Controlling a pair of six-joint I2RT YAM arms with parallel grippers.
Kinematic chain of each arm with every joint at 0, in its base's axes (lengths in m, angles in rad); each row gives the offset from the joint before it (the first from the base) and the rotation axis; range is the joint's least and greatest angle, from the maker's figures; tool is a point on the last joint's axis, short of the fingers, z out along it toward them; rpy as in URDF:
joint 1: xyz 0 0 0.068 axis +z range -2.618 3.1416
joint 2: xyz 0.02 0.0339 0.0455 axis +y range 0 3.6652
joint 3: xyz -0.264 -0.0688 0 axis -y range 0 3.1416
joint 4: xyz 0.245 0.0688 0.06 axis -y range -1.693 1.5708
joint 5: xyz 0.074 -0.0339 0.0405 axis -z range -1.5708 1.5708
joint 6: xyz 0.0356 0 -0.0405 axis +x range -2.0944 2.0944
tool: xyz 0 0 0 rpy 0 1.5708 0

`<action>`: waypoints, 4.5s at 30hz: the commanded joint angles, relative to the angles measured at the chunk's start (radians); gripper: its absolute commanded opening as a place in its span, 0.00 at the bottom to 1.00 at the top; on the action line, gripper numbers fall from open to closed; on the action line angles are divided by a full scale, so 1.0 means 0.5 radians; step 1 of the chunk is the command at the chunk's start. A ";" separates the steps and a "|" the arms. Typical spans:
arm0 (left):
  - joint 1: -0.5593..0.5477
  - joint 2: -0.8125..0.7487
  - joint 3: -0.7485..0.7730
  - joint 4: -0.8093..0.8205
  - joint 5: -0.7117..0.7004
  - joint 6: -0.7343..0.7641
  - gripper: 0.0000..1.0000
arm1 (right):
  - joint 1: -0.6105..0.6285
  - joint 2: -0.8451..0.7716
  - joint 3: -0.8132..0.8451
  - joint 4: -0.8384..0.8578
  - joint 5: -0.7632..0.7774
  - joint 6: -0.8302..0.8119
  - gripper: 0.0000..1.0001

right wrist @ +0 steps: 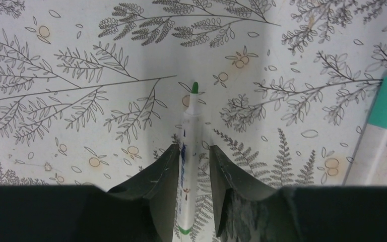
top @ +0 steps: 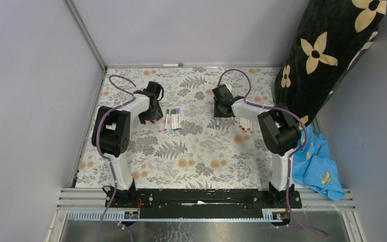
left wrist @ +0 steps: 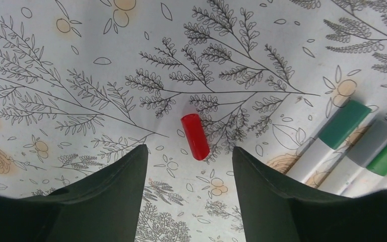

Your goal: Open the pen caps

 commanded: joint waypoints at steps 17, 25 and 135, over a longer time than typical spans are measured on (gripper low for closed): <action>0.001 -0.433 -0.001 0.066 0.239 0.009 0.86 | -0.209 -0.580 -0.298 -0.189 0.241 -0.108 0.40; -0.015 -0.491 -0.064 0.110 0.305 0.015 0.86 | -0.253 -0.558 -0.335 -0.197 0.257 -0.159 0.40; -0.410 -0.427 -0.149 0.835 1.343 -0.737 0.56 | 0.377 -0.737 -0.076 -0.032 -0.867 -0.109 0.00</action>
